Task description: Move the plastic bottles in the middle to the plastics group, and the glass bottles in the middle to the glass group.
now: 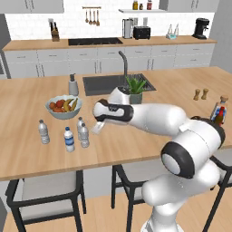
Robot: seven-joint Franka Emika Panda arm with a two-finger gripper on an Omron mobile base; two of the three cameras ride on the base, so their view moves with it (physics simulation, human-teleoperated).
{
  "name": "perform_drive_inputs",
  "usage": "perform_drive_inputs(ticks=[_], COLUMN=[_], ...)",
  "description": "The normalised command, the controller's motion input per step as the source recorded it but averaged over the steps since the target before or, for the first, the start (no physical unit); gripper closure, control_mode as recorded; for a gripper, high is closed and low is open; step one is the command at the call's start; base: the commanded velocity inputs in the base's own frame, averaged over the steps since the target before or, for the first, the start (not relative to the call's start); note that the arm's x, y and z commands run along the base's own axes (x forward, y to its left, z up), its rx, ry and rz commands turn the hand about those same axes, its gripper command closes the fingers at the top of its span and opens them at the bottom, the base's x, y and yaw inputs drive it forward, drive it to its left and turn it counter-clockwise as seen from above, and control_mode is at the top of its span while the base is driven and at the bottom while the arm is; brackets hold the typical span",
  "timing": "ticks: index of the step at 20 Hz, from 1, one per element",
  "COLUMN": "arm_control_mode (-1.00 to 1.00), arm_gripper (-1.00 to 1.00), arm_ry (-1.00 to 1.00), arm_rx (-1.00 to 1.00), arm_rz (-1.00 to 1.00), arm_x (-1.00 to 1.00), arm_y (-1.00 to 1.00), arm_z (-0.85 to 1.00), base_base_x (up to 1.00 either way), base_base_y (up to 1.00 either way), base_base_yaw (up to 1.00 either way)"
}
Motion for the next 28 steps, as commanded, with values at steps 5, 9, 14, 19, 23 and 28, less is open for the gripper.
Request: perform_drive_inputs(ticks=[5,9,14,19,23,28], arm_control_mode=[-1.00,-1.00,-1.00,-1.00,-1.00,-1.00], arm_gripper=[-1.00,-1.00,-1.00,-1.00,-1.00,-1.00], arm_ry=[0.01,-0.07,0.00,0.00,0.00,-0.02], arm_rx=[0.00,0.05,0.11,0.11,0.09,0.15], arm_rz=[-0.14,-0.07,-0.13,-0.21,-0.25,-0.11], arm_x=[-0.64,-0.62,-0.34,-0.09,0.00,-0.15], arm_y=[-0.36,-0.33,-0.49,-0.63,-0.66,-0.31], arm_z=[0.29,0.07,0.00,0.00,-0.01,0.10], base_base_x=[0.00,0.00,0.00,0.00,0.00,0.00], base_base_y=[0.00,0.00,0.00,0.00,0.00,0.00], base_base_yaw=[0.00,0.00,0.00,0.00,0.00,0.00])
